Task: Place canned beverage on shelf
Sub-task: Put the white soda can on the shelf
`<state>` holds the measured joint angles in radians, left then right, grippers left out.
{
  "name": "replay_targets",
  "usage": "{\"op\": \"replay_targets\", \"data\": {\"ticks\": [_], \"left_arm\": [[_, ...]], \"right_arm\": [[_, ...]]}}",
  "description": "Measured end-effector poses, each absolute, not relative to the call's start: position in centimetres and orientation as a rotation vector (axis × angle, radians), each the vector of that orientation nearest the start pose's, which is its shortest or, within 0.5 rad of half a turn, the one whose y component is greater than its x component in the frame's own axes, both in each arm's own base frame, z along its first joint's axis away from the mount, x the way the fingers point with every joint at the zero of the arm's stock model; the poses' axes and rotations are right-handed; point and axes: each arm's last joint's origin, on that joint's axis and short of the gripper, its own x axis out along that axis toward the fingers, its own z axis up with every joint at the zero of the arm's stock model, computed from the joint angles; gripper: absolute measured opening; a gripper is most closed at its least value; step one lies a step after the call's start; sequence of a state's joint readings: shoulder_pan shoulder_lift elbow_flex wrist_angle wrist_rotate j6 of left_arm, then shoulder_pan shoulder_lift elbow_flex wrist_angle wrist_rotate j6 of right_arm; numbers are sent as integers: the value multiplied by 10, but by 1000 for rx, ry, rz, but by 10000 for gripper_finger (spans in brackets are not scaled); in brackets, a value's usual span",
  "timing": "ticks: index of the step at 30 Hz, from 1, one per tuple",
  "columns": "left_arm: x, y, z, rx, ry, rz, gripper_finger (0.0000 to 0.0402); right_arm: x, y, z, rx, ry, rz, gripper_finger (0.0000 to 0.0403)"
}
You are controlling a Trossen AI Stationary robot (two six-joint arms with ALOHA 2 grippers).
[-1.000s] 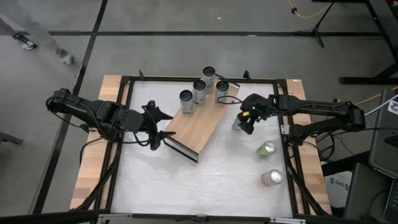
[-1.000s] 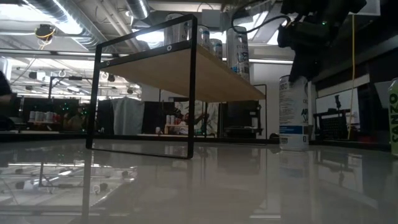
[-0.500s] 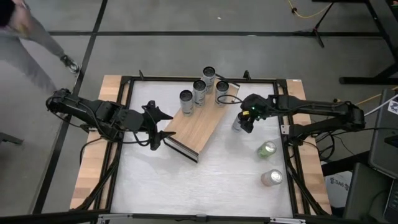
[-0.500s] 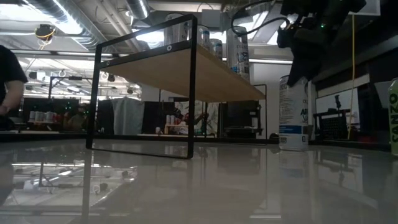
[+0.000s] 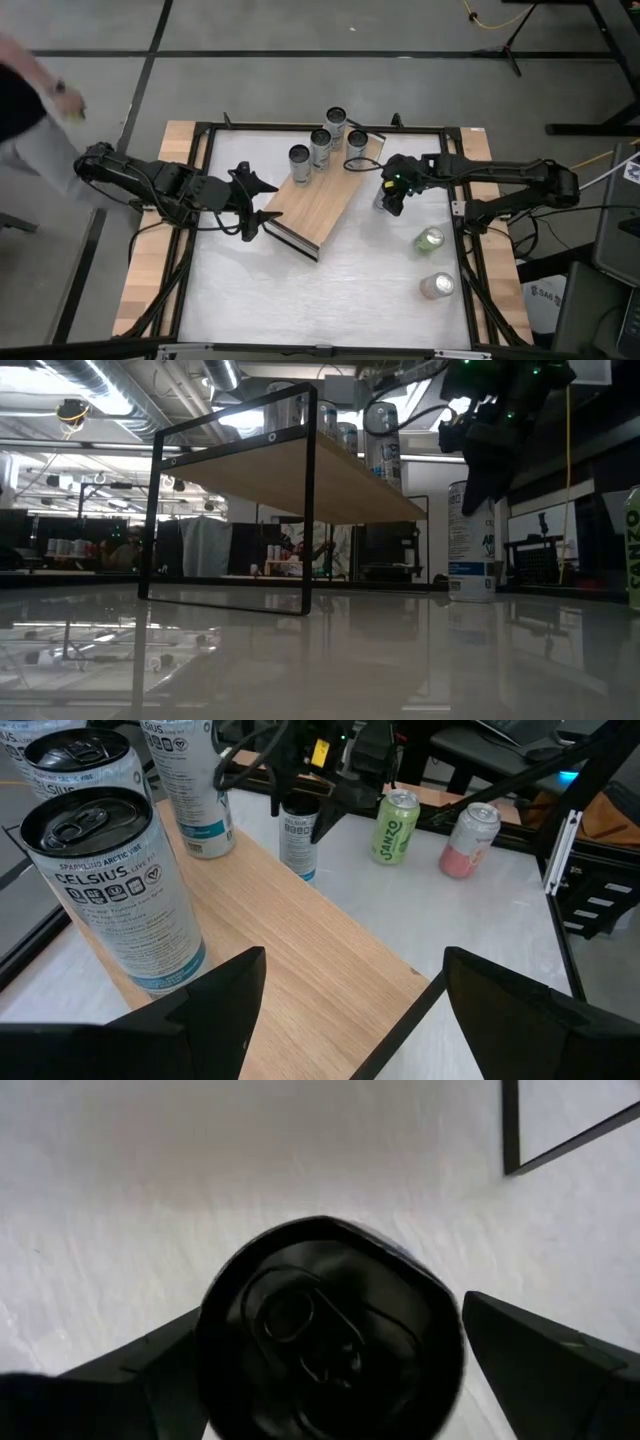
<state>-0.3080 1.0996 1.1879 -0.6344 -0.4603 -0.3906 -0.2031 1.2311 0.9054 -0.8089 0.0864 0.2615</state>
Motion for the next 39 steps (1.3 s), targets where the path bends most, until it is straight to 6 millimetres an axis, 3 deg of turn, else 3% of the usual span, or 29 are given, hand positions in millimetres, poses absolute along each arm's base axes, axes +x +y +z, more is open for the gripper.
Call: {"op": "replay_targets", "data": {"ticks": [4, 13, 18, 26, 34, 39], "left_arm": [[213, -54, 371, -176, 468, 244, 299], [213, -54, 371, -176, 468, 245, 299], [213, -54, 372, -176, 468, 245, 299], [213, -54, 371, -175, 468, 246, 299], [213, -54, 372, -175, 467, 246, 299], [213, -54, 371, -175, 468, 247, 299]], "right_arm": [[221, -48, 241, 299, 1103, -406, 354], [221, -48, 241, 306, 1103, -396, 238], [221, -46, 250, 364, 1127, -347, 236], [218, -41, 299, 445, 1136, -381, 247], [219, -19, 365, 498, 976, -317, 242], [224, -9, 393, 544, 871, -338, 243]]}}
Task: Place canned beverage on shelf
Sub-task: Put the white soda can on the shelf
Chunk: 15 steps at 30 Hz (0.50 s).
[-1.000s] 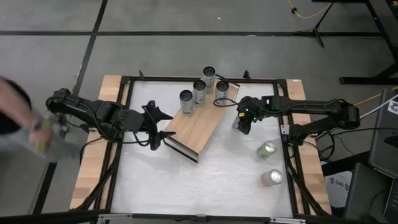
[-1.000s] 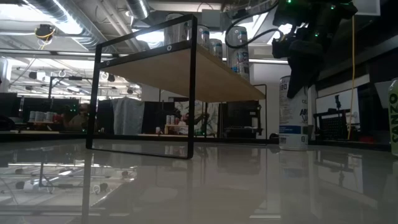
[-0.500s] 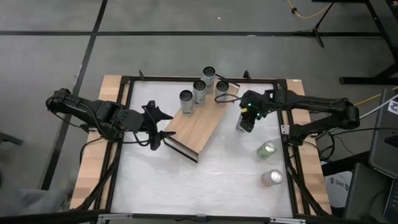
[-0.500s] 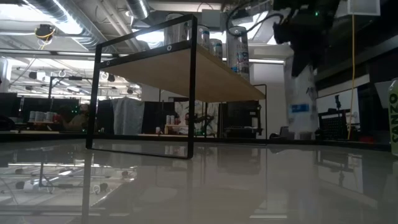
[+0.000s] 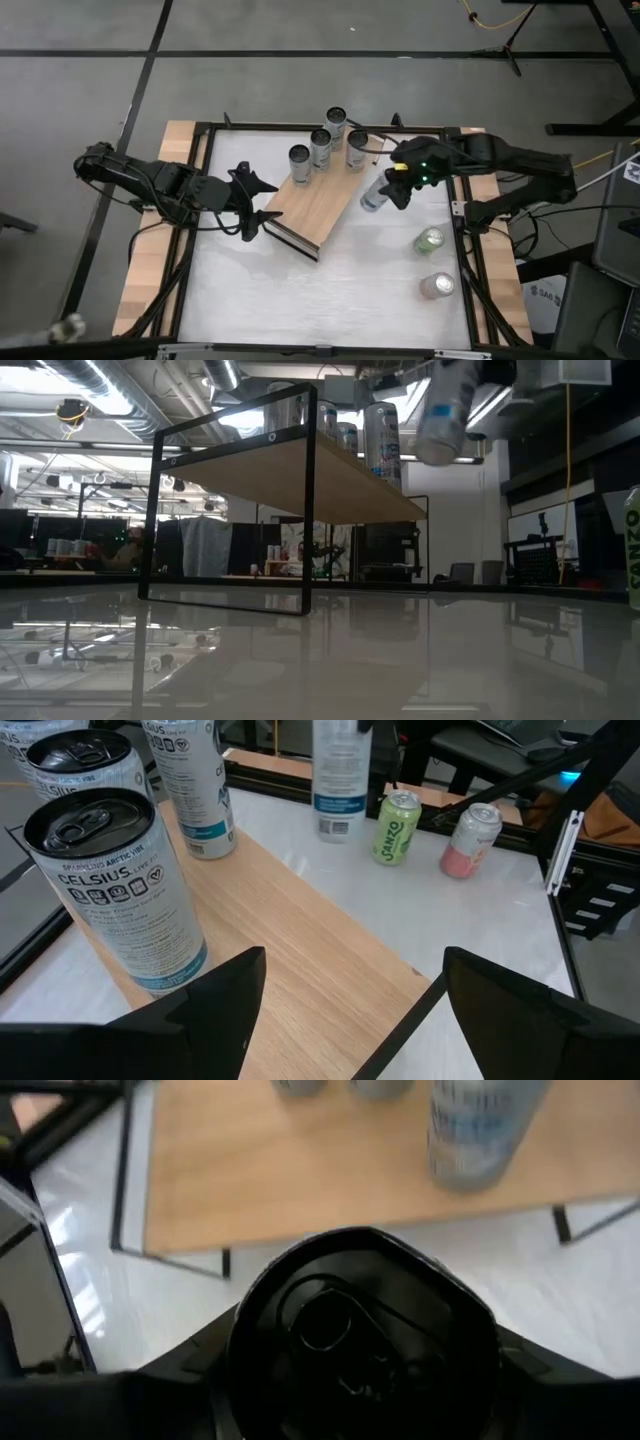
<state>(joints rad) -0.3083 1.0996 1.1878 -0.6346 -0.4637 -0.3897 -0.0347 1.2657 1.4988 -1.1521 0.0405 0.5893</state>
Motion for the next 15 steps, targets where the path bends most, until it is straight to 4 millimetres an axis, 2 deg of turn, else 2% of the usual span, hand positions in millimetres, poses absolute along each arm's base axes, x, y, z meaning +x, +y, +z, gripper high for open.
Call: {"op": "replay_targets", "data": {"ticks": [7, 15], "left_arm": [[213, -54, 371, -175, 468, 246, 299], [213, -54, 371, -175, 468, 246, 299]], "right_arm": [[255, -4, 416, 441, 823, -317, 245], [308, -6, 417, 277, 843, -300, 246]]}}
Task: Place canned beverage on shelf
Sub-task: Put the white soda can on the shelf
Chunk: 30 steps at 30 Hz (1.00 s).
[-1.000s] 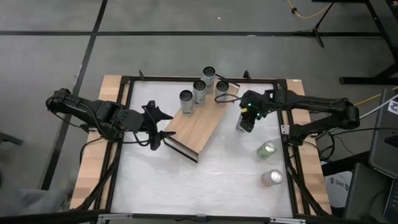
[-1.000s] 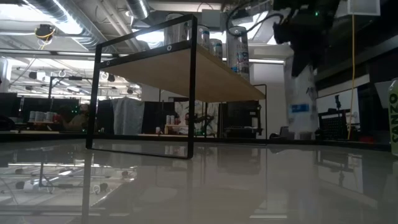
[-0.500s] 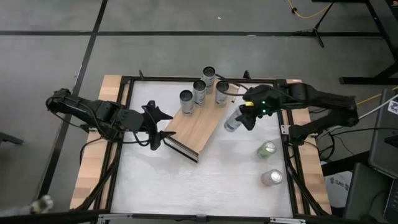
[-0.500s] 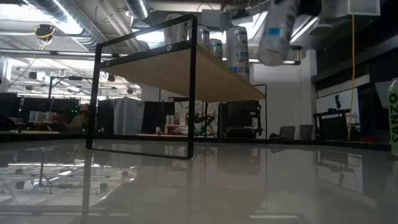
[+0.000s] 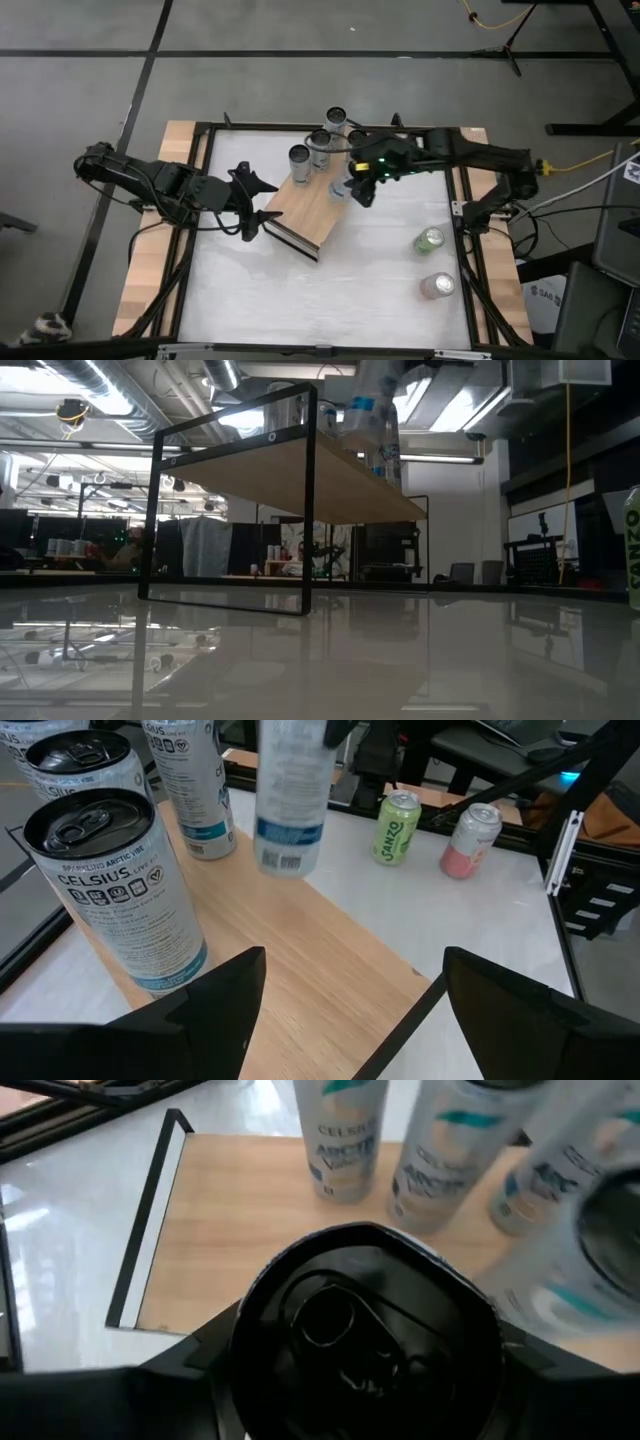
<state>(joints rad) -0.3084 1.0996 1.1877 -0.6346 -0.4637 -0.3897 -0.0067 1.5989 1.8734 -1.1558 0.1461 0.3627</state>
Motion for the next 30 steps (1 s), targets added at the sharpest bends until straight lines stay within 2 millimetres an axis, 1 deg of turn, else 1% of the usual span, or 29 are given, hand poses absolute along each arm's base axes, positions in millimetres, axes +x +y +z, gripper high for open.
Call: {"op": "replay_targets", "data": {"ticks": [4, 10, 16, 23, 30], "left_arm": [[213, -54, 372, -175, 467, 246, 299], [213, -54, 371, -175, 468, 246, 299], [213, -54, 371, -167, 469, 244, 299], [213, -54, 371, -167, 469, 244, 299], [212, -54, 371, -167, 469, 244, 299]], "right_arm": [[326, -11, 411, 273, 874, -306, 247], [338, -17, 397, 274, 950, -335, 247], [343, -23, 390, 259, 976, -358, 247], [343, -30, 390, 267, 977, -371, 247], [345, -29, 388, 242, 988, -354, 258]]}}
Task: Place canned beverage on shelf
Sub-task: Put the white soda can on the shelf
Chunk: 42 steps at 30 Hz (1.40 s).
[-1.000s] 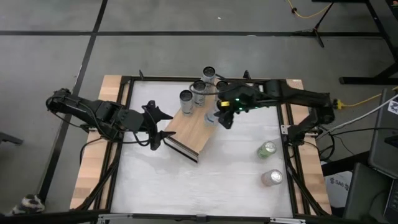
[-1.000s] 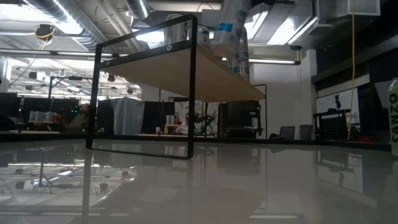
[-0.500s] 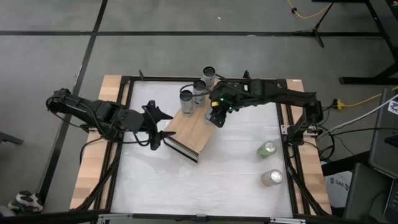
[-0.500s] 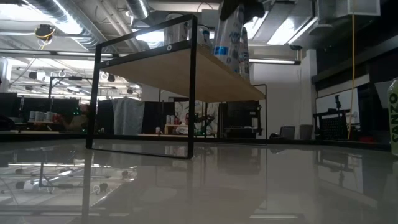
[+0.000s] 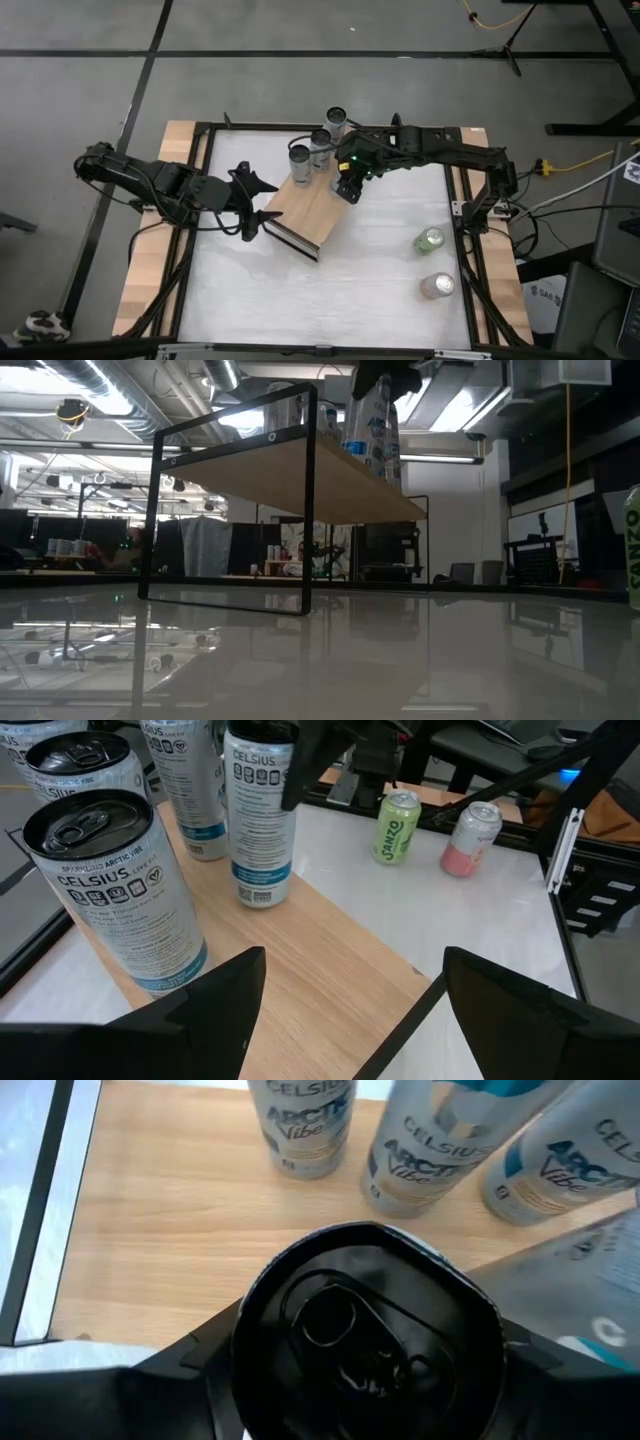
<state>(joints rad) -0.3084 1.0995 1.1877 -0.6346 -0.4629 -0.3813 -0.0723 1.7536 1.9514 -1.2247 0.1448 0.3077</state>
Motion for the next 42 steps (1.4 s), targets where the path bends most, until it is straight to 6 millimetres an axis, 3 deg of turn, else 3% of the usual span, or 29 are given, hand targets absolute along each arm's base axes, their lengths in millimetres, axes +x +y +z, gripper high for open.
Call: {"op": "replay_targets", "data": {"ticks": [8, 42], "left_arm": [[212, -54, 371, -167, 468, 244, 299], [212, -54, 371, -167, 469, 244, 299]], "right_arm": [[350, -30, 384, 237, 988, -356, 276], [356, -30, 385, 219, 940, -320, 278]]}}
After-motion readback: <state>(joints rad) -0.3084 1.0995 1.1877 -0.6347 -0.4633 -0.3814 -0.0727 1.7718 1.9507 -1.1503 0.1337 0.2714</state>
